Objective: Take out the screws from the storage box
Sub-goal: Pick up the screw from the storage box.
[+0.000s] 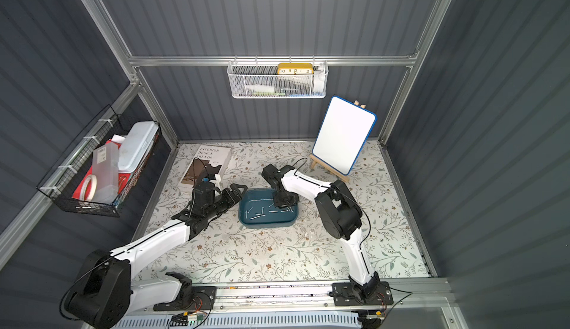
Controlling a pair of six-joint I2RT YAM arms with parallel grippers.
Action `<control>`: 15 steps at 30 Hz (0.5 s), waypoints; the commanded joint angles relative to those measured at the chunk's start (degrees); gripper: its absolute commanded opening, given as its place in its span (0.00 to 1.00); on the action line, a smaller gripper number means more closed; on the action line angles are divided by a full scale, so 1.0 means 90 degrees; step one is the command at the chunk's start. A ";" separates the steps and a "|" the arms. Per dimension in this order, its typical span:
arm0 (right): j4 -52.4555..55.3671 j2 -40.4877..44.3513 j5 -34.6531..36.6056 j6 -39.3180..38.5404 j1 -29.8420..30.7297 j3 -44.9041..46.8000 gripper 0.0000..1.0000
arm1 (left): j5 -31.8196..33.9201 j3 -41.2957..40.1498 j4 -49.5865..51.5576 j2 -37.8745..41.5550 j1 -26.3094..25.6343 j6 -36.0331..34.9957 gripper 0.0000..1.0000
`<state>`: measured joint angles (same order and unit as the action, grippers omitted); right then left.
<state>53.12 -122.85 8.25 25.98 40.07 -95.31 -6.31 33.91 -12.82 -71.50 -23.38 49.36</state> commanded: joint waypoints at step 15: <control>-0.0118 -0.0488 -0.0156 0.0040 0.0030 0.0286 0.21 | 0.0007 -0.0129 -0.0070 0.0101 -0.0018 0.0033 0.88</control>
<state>51.81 -124.25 6.87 26.02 40.23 -94.26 -6.31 33.47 -12.84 -71.50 -23.38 49.39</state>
